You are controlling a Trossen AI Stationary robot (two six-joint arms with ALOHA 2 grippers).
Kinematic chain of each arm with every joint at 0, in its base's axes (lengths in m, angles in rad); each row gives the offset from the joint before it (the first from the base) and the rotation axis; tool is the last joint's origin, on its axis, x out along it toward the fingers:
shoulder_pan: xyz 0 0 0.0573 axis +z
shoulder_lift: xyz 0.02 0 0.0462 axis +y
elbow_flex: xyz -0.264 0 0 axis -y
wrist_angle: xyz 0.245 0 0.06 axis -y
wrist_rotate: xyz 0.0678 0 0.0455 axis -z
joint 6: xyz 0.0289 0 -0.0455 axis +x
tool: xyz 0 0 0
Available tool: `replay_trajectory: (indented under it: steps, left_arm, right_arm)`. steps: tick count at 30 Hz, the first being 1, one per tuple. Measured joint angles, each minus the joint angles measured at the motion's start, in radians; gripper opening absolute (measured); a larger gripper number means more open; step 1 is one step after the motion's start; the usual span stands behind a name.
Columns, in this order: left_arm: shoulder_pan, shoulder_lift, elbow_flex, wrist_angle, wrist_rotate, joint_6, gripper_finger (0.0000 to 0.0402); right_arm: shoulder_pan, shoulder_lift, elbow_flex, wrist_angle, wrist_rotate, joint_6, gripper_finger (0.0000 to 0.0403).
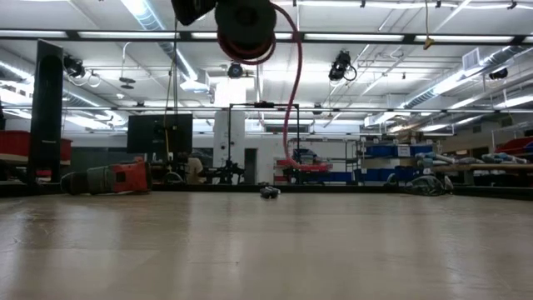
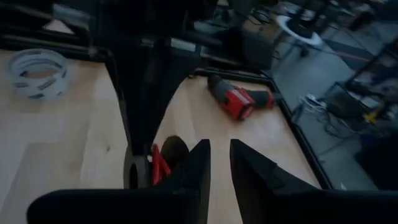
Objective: Coil cords
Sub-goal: Coil the red wire onto the black spool
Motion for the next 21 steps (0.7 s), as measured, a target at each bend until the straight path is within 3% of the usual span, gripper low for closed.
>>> replay_trajectory:
  steps: [6, 11, 16, 21]
  left_arm:
    - [0.046, -0.062, -0.222, 0.326, 0.08, -0.046, 0.0]
    - [0.07, -0.079, -0.35, 0.528, 0.118, -0.082, 0.0]
    - [0.08, -0.079, -0.392, 0.584, 0.116, -0.089, 0.0]
    - [0.083, -0.09, -0.392, 0.599, 0.076, -0.074, 0.0]
  right_arm:
    - [0.034, 0.0, 0.0, -0.078, 0.127, 0.162, 0.0059]
    - [0.035, 0.0, -0.001, -0.185, 0.143, 0.278, 0.0059]
    - [0.037, 0.0, -0.001, -0.246, 0.143, 0.314, 0.0059]
    - [0.041, 0.0, -0.001, -0.305, 0.067, 0.279, 0.0059]
